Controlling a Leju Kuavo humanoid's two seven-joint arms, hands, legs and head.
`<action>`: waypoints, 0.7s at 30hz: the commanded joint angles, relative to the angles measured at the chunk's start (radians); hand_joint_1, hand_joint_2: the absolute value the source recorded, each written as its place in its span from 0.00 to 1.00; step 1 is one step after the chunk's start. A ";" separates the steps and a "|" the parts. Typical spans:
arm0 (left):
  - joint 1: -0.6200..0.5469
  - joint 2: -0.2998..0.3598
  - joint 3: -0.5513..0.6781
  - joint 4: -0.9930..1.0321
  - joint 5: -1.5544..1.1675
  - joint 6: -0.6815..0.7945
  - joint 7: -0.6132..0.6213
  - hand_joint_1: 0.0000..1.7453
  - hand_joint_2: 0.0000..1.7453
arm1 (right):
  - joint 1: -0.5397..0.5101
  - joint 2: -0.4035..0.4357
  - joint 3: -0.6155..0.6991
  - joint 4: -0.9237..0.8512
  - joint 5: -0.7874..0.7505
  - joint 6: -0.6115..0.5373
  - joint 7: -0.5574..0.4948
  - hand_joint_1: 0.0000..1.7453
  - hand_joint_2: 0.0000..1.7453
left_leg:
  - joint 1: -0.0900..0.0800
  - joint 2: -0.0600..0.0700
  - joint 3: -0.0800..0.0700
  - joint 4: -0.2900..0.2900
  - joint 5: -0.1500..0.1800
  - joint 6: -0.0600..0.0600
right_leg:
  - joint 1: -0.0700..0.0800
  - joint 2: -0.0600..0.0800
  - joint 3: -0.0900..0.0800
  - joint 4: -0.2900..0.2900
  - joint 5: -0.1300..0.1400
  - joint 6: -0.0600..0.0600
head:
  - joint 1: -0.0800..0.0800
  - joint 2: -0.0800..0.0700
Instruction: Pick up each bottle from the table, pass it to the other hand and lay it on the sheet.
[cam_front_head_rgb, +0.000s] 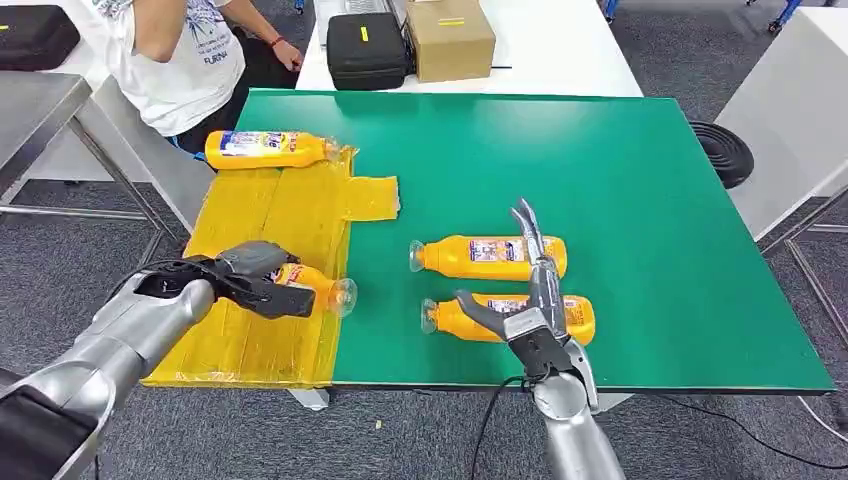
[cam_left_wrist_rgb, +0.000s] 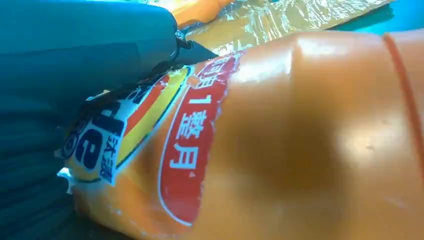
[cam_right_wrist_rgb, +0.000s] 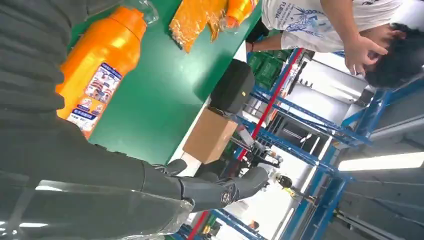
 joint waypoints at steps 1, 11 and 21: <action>-0.038 -0.041 -0.058 0.102 -0.004 0.018 0.012 1.00 1.00 | -0.007 -0.008 -0.030 0.027 0.001 -0.003 -0.003 0.00 1.00 | 0.000 -0.001 0.003 0.000 -0.001 0.000 | 0.000 -0.001 0.003 -0.001 -0.001 -0.001 | 0.000 0.000; -0.032 -0.073 -0.069 0.120 -0.010 0.039 0.038 0.97 1.00 | 0.008 -0.009 -0.041 0.011 0.001 -0.006 -0.003 0.00 1.00 | 0.000 -0.001 0.002 0.000 0.000 0.000 | 0.000 -0.002 0.002 -0.001 -0.001 -0.001 | 0.000 0.000; 0.002 -0.080 -0.088 0.146 -0.040 0.138 0.096 0.91 1.00 | 0.034 0.008 -0.062 -0.017 0.014 0.008 -0.003 0.00 1.00 | 0.000 0.000 0.004 0.000 -0.002 0.000 | 0.001 -0.001 0.004 -0.001 -0.002 -0.002 | 0.000 0.000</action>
